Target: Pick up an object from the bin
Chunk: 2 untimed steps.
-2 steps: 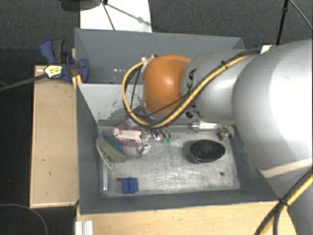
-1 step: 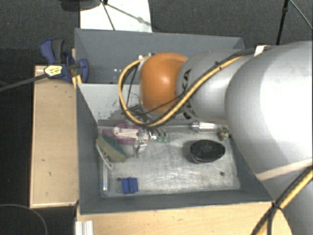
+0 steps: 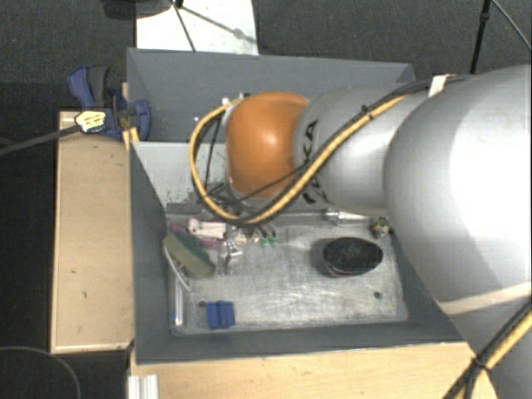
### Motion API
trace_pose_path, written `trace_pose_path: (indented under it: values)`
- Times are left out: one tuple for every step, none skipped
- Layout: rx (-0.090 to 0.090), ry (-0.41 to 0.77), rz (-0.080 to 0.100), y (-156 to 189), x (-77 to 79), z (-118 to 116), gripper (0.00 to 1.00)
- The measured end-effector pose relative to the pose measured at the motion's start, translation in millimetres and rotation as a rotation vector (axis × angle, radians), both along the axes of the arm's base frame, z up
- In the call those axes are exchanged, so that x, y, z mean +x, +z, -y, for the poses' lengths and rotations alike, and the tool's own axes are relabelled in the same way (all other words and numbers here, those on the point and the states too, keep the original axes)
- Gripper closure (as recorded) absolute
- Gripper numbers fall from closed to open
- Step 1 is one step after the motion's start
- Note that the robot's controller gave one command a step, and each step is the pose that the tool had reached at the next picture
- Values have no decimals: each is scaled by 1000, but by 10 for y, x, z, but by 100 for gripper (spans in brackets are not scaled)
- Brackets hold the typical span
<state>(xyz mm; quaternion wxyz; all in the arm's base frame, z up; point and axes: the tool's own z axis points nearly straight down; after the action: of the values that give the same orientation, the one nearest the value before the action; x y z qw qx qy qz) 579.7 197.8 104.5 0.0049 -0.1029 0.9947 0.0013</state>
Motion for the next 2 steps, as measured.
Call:
trace_pose_path:
  values:
    - [2, 58, 13, -136, 100, 9, 0]
    - [7, 55, 24, -120, 128, -3, 100]
